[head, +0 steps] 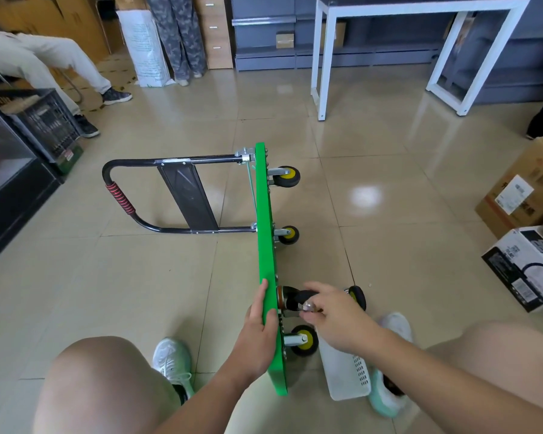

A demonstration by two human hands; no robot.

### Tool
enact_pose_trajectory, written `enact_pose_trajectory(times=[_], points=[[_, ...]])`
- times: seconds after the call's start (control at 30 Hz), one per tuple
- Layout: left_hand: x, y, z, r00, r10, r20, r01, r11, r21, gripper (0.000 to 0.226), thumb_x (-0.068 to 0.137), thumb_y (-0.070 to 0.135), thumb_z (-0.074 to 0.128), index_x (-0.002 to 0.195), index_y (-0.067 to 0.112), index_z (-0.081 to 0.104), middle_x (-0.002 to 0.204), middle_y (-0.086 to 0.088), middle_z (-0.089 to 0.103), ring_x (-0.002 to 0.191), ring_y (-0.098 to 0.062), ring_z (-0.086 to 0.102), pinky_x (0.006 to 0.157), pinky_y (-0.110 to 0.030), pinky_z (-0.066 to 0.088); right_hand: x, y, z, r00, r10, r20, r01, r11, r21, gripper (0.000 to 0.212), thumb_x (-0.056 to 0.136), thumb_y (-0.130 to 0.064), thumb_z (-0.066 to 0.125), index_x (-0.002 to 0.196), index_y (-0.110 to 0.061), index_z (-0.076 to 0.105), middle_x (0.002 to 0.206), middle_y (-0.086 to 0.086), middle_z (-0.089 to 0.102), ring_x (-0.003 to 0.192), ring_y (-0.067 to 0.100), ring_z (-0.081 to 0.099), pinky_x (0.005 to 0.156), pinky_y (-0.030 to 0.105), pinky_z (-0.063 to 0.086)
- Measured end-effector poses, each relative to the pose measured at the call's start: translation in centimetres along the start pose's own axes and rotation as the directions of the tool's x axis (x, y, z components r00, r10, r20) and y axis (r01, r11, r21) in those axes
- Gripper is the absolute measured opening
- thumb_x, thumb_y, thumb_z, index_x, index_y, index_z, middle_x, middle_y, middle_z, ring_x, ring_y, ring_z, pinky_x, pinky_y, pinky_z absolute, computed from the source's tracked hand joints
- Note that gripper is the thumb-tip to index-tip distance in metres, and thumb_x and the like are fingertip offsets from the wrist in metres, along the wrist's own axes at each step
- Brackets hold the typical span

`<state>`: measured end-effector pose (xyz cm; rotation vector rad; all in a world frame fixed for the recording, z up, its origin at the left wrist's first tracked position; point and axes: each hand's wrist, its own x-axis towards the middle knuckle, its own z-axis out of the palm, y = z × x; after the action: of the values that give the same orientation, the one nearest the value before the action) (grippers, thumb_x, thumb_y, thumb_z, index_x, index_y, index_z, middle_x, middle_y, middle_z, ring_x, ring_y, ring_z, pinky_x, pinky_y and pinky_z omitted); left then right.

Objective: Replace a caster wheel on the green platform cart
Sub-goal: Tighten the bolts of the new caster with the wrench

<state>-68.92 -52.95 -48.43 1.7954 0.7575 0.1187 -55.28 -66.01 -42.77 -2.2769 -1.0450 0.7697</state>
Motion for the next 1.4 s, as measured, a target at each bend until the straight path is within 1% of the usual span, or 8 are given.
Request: enact_pose_trajectory(times=[0.1, 0.27, 0.4, 0.5, 0.63, 0.77, 0.97, 1.4], points=[[-0.1, 0.2, 0.0, 1.0, -0.004, 0.002, 0.004, 1.0, 0.004, 0.059, 0.111, 0.034, 0.032, 0.158, 0.06, 0.007, 0.157, 0.013, 0.036, 0.117, 0.003, 0.054, 0.086, -0.009, 0.04, -0.7, -1.2, -2.8, 0.998, 0.059, -0.02, -0.058, 0.996, 0.067, 0.026, 0.098, -0.029, 0.062, 0.074, -0.02, 0.061, 0.138, -0.014, 0.034, 0.12, 0.014, 0.051, 0.102, 0.034, 0.047], [-0.1, 0.3, 0.1, 1.0, 0.004, 0.0, -0.004, 1.0, 0.005, 0.059, 0.111, 0.033, 0.032, 0.158, 0.059, 0.007, 0.159, 0.012, 0.033, 0.119, 0.002, 0.052, 0.098, -0.021, 0.036, -1.4, -1.6, -5.8, 0.886, 0.335, -0.32, -0.169, 0.877, 0.451, 0.021, 0.097, -0.033, 0.062, 0.092, -0.014, 0.07, 0.078, 0.006, 0.069, 0.065, 0.015, 0.06, 0.071, 0.035, 0.057], [0.1, 0.1, 0.1, 1.0, 0.005, -0.003, -0.005, 1.0, 0.021, 0.059, 0.111, 0.035, 0.031, 0.157, 0.061, 0.007, 0.161, 0.01, 0.032, 0.128, -0.01, 0.049, 0.103, -0.026, 0.038, -0.7, 1.8, -6.3, 0.752, 0.646, -0.132, -0.085, 0.293, 0.952, 0.009, 0.096, -0.003, 0.06, 0.097, 0.005, 0.065, 0.071, 0.014, 0.069, 0.059, 0.021, 0.069, 0.066, 0.035, 0.063], [0.1, 0.1, 0.2, 1.0, 0.005, -0.002, -0.005, 1.0, 0.022, 0.059, 0.111, 0.035, 0.031, 0.157, 0.061, 0.006, 0.161, 0.01, 0.031, 0.131, -0.012, 0.048, 0.105, -0.027, 0.037, -1.8, 3.7, -5.0, 0.777, 0.62, 0.105, 0.0, -0.168, 0.986, 0.01, 0.094, 0.01, 0.049, 0.092, 0.01, 0.059, 0.079, 0.018, 0.062, 0.056, 0.022, 0.07, 0.05, 0.025, 0.059], [0.2, 0.1, 0.3, 1.0, 0.0, -0.01, 0.0, 1.0, 0.002, 0.058, 0.111, 0.035, 0.032, 0.156, 0.063, 0.008, 0.162, 0.01, 0.03, 0.135, -0.011, 0.045, 0.112, -0.031, 0.035, -3.6, 4.7, -1.0, 0.855, 0.442, 0.27, -0.063, -0.427, 0.902, 0.03, 0.076, 0.011, 0.058, 0.105, 0.015, 0.061, 0.09, 0.021, 0.062, 0.062, 0.023, 0.071, 0.054, 0.026, 0.061], [0.1, 0.1, 0.2, 1.0, 0.0, -0.002, 0.0, 1.0, 0.002, 0.058, 0.111, 0.036, 0.032, 0.155, 0.064, 0.007, 0.161, 0.012, 0.03, 0.127, -0.005, 0.048, 0.106, -0.026, 0.036, -4.4, 4.3, 1.5, 0.874, 0.277, 0.4, -0.276, -0.395, 0.876, 0.036, 0.077, 0.009, 0.054, 0.111, 0.006, 0.067, 0.08, 0.014, 0.063, 0.06, 0.018, 0.062, 0.052, 0.027, 0.06], [0.1, 0.3, 0.1, 1.0, -0.001, 0.014, 0.001, 1.0, 0.023, 0.058, 0.111, 0.036, 0.031, 0.156, 0.063, 0.007, 0.157, 0.012, 0.033, 0.111, 0.015, 0.047, 0.094, -0.022, 0.037, -4.2, 4.9, 3.9, 0.855, 0.301, 0.422, -0.43, -0.044, 0.902, 0.015, 0.087, -0.002, 0.047, 0.098, -0.006, 0.057, 0.067, 0.004, 0.045, 0.052, 0.015, 0.039, 0.046, 0.026, 0.032], [0.2, 0.0, 0.3, 1.0, -0.004, 0.011, 0.004, 0.998, 0.057, 0.057, 0.11, 0.04, 0.029, 0.151, 0.07, 0.004, 0.155, 0.005, 0.037, 0.109, -0.009, 0.062, 0.101, -0.04, 0.051, -3.9, 6.1, 11.1, 0.841, 0.411, 0.351, -0.522, 0.446, 0.728, 0.029, 0.108, -0.028, 0.041, 0.109, -0.011, 0.064, 0.062, -0.005, 0.04, 0.054, 0.012, 0.035, 0.052, 0.025, 0.033]])
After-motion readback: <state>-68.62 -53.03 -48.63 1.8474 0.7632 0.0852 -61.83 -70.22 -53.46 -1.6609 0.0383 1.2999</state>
